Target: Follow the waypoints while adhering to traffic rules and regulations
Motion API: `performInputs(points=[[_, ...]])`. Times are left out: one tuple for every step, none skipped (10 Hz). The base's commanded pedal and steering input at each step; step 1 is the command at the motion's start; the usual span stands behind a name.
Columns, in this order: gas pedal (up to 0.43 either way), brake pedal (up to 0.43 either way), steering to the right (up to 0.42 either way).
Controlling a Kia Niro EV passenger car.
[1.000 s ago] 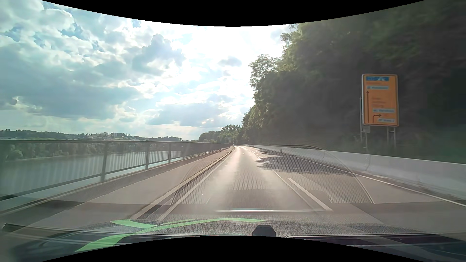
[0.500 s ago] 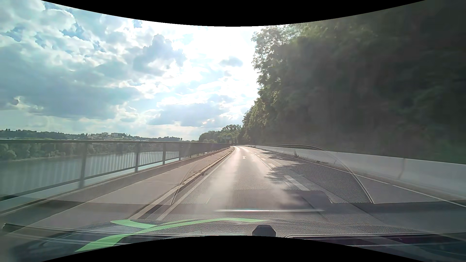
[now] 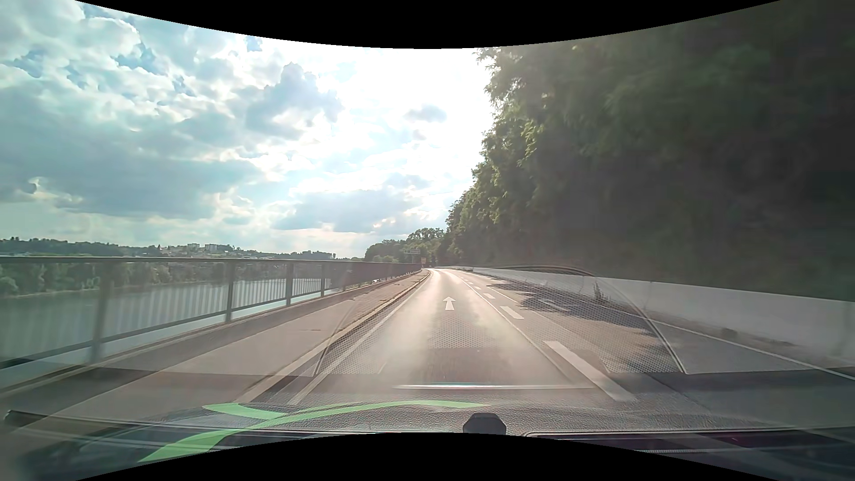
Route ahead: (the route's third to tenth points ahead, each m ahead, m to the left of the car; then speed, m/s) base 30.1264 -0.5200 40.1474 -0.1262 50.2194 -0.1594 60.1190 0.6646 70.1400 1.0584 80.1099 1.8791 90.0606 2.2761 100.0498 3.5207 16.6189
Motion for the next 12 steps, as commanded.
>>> performInputs(points=[[0.197,0.000,-0.003],[0.197,0.000,-0.003],[0.197,0.000,-0.003],[0.197,0.000,-0.003],[0.197,0.000,-0.003],[0.197,0.000,-0.003],[0.197,0.000,-0.003],[0.197,0.000,-0.003],[0.197,0.000,-0.003],[0.197,0.000,-0.003],[0.197,0.000,-0.003],[0.197,0.000,-0.003]])
